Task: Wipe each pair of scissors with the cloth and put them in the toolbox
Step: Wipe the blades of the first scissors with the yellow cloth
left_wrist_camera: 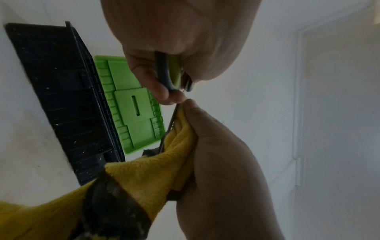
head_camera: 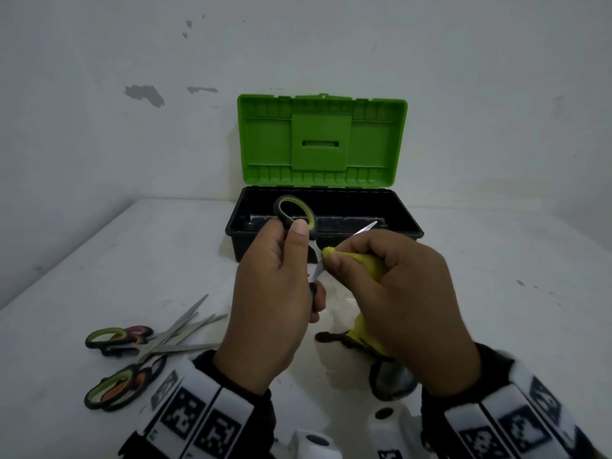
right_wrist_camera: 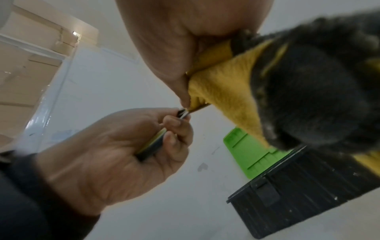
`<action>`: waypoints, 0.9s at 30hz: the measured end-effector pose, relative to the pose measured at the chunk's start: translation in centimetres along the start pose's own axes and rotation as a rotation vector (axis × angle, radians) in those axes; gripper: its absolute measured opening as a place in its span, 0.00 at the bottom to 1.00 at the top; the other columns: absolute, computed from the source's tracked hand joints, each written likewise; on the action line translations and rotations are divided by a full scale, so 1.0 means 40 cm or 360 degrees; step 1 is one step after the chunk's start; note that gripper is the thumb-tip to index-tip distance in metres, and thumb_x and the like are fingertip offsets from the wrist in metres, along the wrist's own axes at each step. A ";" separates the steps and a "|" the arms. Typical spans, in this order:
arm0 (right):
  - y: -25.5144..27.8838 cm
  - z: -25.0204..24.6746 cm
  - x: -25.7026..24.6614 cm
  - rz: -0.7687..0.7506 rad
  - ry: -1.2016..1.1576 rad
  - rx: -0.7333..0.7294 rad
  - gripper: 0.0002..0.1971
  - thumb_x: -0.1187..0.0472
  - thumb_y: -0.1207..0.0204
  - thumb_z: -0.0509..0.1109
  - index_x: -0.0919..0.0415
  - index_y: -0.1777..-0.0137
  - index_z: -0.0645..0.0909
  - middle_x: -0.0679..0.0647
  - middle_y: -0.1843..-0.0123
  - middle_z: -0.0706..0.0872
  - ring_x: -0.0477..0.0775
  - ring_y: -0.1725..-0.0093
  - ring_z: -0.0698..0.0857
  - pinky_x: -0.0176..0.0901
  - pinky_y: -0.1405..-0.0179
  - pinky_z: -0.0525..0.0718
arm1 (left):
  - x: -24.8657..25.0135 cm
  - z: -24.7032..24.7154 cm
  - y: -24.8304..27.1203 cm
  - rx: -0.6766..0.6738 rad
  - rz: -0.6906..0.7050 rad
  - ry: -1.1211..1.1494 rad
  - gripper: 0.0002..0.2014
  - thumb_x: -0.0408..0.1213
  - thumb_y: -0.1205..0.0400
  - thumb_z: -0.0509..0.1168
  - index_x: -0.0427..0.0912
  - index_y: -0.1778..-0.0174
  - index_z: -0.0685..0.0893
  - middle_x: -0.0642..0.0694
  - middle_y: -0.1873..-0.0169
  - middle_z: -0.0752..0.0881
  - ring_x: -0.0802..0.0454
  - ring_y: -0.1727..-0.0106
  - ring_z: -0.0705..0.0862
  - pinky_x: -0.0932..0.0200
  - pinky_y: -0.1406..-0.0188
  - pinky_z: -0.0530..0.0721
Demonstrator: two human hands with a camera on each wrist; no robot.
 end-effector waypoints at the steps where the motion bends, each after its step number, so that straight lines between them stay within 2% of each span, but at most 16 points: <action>1: -0.007 -0.004 0.009 0.0040 0.0004 0.0024 0.03 0.53 0.27 0.79 0.48 0.60 0.89 0.35 0.65 0.87 0.36 0.57 0.85 0.20 0.61 0.76 | 0.001 0.000 0.003 -0.0002 0.0021 -0.0026 0.18 0.49 0.12 0.55 0.35 0.51 0.75 0.48 0.76 0.70 0.46 0.81 0.77 0.55 0.82 0.75; 3: -0.019 -0.012 0.023 0.0099 0.0009 0.0080 0.04 0.53 0.27 0.79 0.48 0.62 0.89 0.34 0.66 0.86 0.35 0.58 0.85 0.18 0.63 0.75 | 0.003 0.002 0.007 -0.0004 0.0064 -0.0076 0.17 0.49 0.12 0.54 0.36 0.52 0.75 0.53 0.79 0.69 0.46 0.81 0.77 0.55 0.83 0.76; 7: -0.004 0.002 -0.005 -0.0019 0.0000 -0.0049 0.02 0.54 0.27 0.79 0.48 0.59 0.90 0.35 0.65 0.87 0.37 0.57 0.85 0.18 0.61 0.76 | 0.001 -0.004 0.003 0.0003 0.0068 -0.0101 0.17 0.49 0.12 0.54 0.37 0.56 0.74 0.43 0.76 0.70 0.46 0.82 0.78 0.54 0.83 0.76; 10: -0.008 -0.004 -0.006 -0.0050 -0.0042 0.0000 0.02 0.54 0.27 0.79 0.50 0.59 0.90 0.35 0.64 0.88 0.37 0.56 0.86 0.19 0.60 0.78 | 0.007 -0.005 0.002 -0.0016 0.0086 -0.0120 0.16 0.49 0.12 0.54 0.40 0.59 0.74 0.50 0.79 0.70 0.48 0.82 0.78 0.56 0.84 0.75; 13: -0.011 -0.002 -0.012 -0.0104 -0.0027 -0.0011 0.02 0.55 0.27 0.79 0.51 0.59 0.90 0.37 0.63 0.88 0.37 0.57 0.86 0.18 0.60 0.77 | 0.010 -0.006 0.000 -0.0025 0.0130 -0.0142 0.15 0.49 0.12 0.54 0.43 0.59 0.75 0.46 0.76 0.72 0.47 0.82 0.78 0.54 0.84 0.76; 16: -0.012 0.005 -0.002 -0.0001 -0.0030 0.0003 0.02 0.54 0.27 0.79 0.50 0.60 0.90 0.36 0.65 0.88 0.35 0.57 0.85 0.17 0.62 0.76 | 0.002 -0.008 0.000 -0.0020 0.0117 -0.0137 0.16 0.48 0.12 0.54 0.44 0.63 0.72 0.50 0.79 0.70 0.47 0.82 0.78 0.54 0.84 0.75; 19: -0.023 0.000 0.025 0.0137 0.0002 0.0101 0.03 0.53 0.27 0.79 0.49 0.61 0.90 0.36 0.65 0.87 0.36 0.57 0.85 0.18 0.63 0.76 | -0.009 -0.009 0.005 0.0004 0.0076 -0.0097 0.17 0.48 0.12 0.55 0.44 0.64 0.71 0.49 0.79 0.69 0.47 0.83 0.78 0.57 0.83 0.75; 24: 0.000 0.001 0.005 0.0116 -0.0037 0.0044 0.03 0.51 0.29 0.80 0.47 0.61 0.90 0.37 0.66 0.88 0.39 0.58 0.86 0.24 0.61 0.80 | -0.012 -0.015 0.009 0.0009 0.0111 -0.0021 0.16 0.47 0.12 0.54 0.40 0.61 0.74 0.36 0.75 0.70 0.45 0.83 0.77 0.55 0.83 0.76; 27: -0.016 -0.018 0.037 0.0250 -0.0077 0.0176 0.06 0.51 0.29 0.81 0.50 0.64 0.90 0.37 0.67 0.88 0.36 0.60 0.86 0.22 0.64 0.78 | -0.016 -0.014 0.011 -0.0004 0.0110 -0.0022 0.17 0.47 0.12 0.54 0.42 0.63 0.72 0.43 0.79 0.68 0.46 0.83 0.77 0.56 0.83 0.76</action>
Point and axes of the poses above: each hand's wrist, its own y-axis away from the middle knuckle, its own z-axis out of the palm, x = y × z, the point moved 3 cm from there along -y, towards the middle knuckle
